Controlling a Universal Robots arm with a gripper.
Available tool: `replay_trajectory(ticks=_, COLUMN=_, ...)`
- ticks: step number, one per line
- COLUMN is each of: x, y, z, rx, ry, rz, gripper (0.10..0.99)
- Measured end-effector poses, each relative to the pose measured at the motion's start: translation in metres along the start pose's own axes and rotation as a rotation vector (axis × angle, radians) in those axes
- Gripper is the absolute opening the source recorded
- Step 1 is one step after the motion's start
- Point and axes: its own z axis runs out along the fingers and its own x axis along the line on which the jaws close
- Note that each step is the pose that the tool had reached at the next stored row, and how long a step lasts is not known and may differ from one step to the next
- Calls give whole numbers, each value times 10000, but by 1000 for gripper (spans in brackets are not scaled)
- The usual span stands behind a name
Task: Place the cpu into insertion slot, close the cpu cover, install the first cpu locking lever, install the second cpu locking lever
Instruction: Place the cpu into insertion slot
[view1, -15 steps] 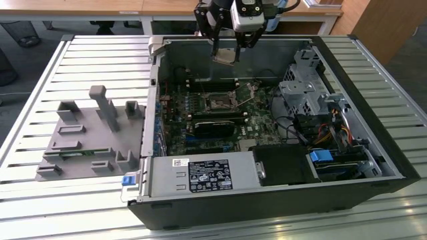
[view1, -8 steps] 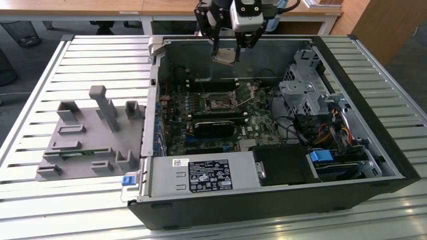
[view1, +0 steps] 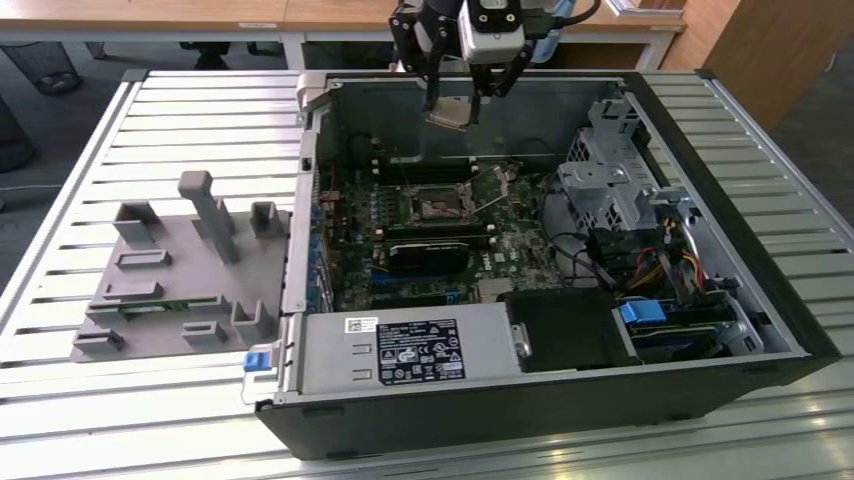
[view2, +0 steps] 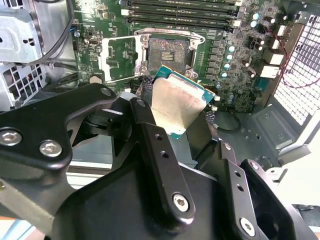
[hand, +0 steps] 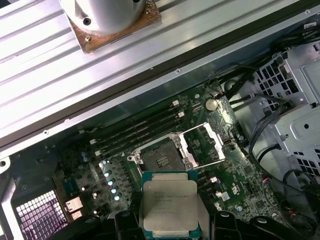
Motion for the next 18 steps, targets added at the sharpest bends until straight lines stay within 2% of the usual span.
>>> replay_trajectory(ticks=18, x=0, y=0, z=0, rx=-10, ry=-45, rz=506, gripper=525)
